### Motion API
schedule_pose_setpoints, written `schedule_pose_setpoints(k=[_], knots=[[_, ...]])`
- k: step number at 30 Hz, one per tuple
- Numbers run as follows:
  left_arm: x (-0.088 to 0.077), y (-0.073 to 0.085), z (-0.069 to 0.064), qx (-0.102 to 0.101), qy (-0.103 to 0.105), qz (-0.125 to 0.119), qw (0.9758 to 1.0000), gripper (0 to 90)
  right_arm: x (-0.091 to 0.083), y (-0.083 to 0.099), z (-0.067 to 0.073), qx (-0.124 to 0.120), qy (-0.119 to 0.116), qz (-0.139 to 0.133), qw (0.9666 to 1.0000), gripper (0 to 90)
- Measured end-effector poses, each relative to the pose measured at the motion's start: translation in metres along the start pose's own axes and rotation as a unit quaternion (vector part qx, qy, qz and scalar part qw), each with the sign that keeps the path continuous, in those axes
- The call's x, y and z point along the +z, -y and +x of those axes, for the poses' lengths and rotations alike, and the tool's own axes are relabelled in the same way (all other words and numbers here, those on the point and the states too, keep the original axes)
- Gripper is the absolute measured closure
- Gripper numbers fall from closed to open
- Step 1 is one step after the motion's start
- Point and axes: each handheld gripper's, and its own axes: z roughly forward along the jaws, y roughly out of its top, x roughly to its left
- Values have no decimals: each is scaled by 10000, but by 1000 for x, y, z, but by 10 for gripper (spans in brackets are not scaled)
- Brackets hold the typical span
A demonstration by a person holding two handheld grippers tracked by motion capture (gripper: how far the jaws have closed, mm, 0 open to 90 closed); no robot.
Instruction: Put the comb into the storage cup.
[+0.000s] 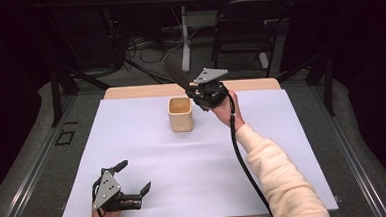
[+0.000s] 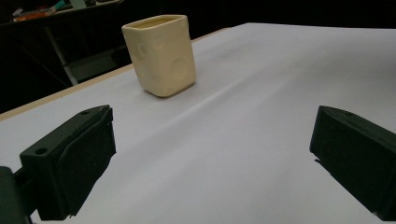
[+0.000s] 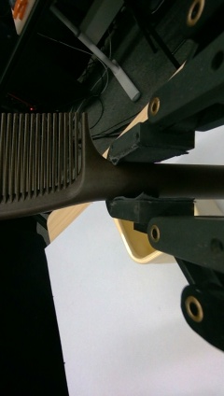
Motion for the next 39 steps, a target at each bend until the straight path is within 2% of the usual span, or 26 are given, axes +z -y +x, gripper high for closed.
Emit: schedule_pose_setpoints(k=[18, 20, 39], knots=[[0, 0, 1, -16, -7, -7, 10000, 3, 14, -4, 2, 25, 45, -269, 9996, 727], [-1, 0, 0, 23, -9, -9, 10000, 3, 15, -4, 3, 39, 48, -282, 9996, 727], [-2, 0, 2, -38, -21, -48, 10000, 3, 26, -4, 5, 32, 47, -455, 9989, 727]])
